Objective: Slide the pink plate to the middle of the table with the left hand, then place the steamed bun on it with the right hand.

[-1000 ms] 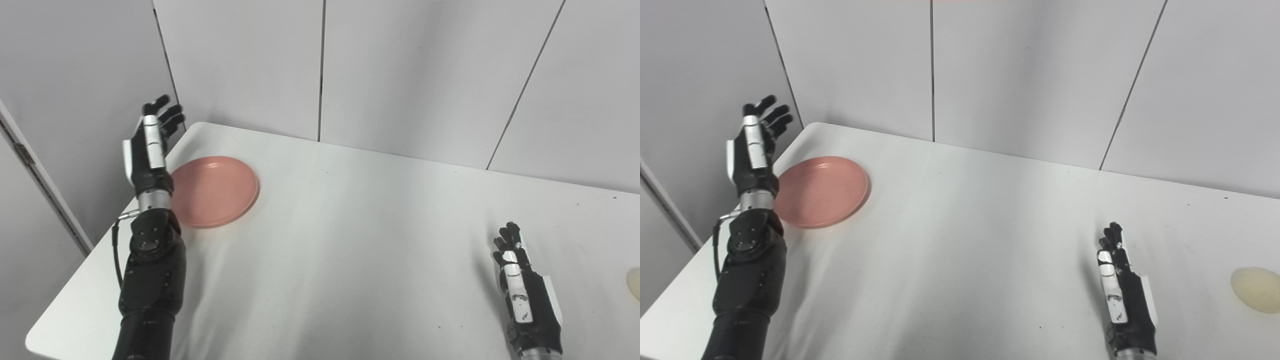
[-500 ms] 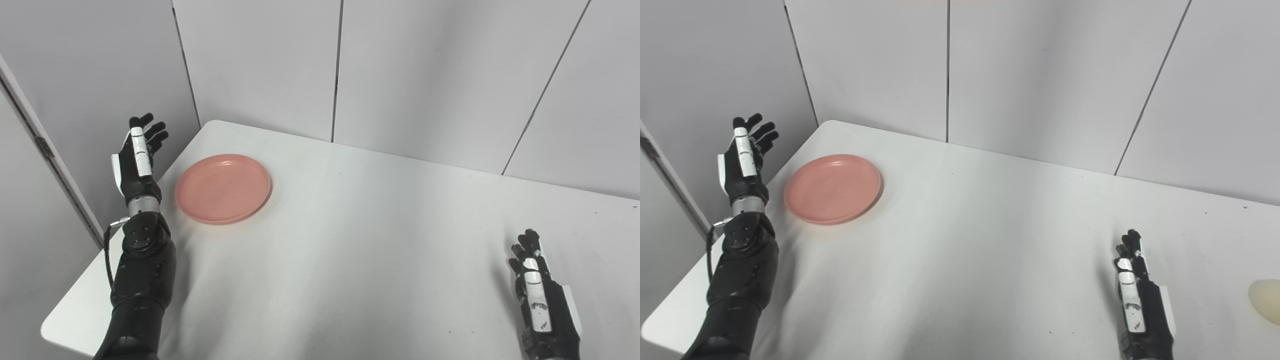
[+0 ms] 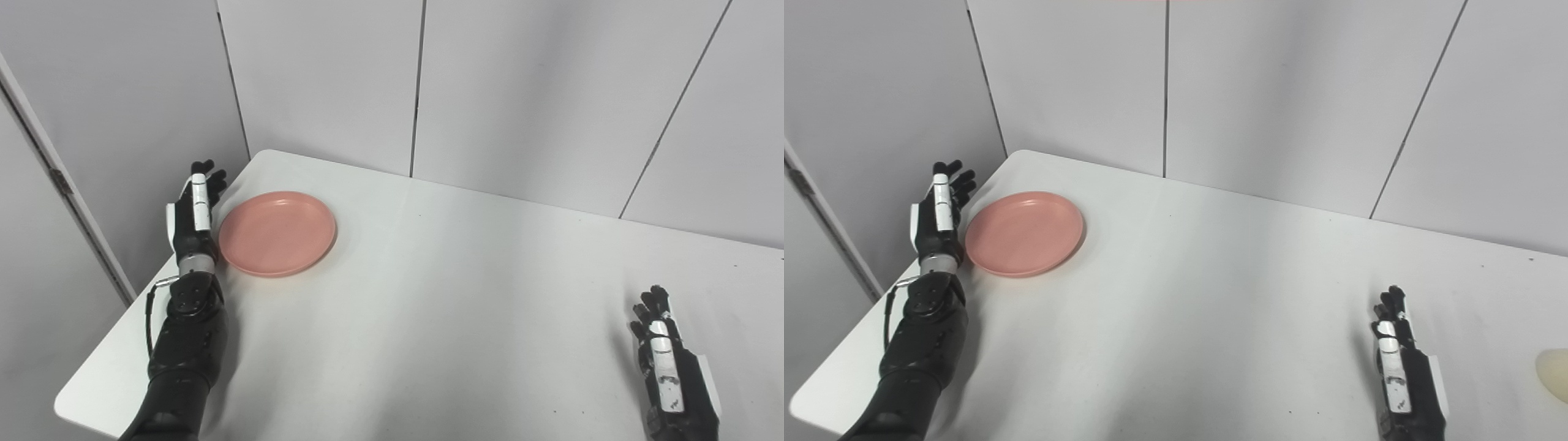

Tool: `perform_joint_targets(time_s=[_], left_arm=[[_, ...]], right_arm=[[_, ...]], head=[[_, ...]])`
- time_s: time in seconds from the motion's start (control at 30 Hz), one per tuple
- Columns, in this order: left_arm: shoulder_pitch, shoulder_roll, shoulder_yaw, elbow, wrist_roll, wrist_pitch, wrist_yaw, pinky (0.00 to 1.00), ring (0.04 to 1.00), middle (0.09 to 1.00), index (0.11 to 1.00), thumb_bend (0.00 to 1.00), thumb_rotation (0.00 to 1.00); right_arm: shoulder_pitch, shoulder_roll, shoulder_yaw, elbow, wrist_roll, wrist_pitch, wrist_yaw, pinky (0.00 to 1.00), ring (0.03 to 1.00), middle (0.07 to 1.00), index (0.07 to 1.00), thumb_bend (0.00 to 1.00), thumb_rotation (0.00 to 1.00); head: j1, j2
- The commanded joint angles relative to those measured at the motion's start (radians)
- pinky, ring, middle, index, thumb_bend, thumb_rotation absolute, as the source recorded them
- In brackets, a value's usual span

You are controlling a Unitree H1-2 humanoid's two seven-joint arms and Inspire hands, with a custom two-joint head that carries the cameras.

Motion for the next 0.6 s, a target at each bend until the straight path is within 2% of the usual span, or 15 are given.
perform_joint_targets(time_s=[0.0, 0.3, 0.37, 0.57], left_arm=[[-0.04, 0.031, -0.01, -0.027, 0.027, -0.033, 0.013, 0.94, 0.841, 0.804, 0.803, 0.77, 1.0], [-0.018, 0.022, -0.035, -0.087, -0.011, 0.065, -0.052, 1.0, 0.913, 0.867, 0.857, 0.77, 1.0], [-0.014, 0.02, -0.044, -0.089, -0.01, 0.071, -0.065, 1.0, 0.94, 0.899, 0.896, 0.75, 1.0], [-0.017, 0.019, -0.058, -0.077, -0.013, 0.084, -0.076, 1.0, 0.962, 0.925, 0.93, 0.76, 1.0]], right_arm=[[0.016, -0.009, -0.01, 0.029, 0.004, -0.043, 0.005, 1.0, 0.988, 0.988, 0.999, 0.47, 0.89], [0.012, -0.008, -0.016, 0.047, 0.008, -0.053, 0.008, 1.0, 0.992, 0.988, 1.0, 0.48, 0.89], [0.011, -0.008, -0.017, 0.048, 0.011, -0.052, 0.009, 1.0, 0.989, 0.985, 1.0, 0.49, 0.87], [0.014, -0.005, -0.019, 0.04, 0.015, -0.044, 0.01, 1.0, 0.987, 0.981, 0.998, 0.48, 0.86]], head=[[-0.001, 0.0], [-0.005, -0.002], [-0.005, -0.001], [-0.008, 0.002]])
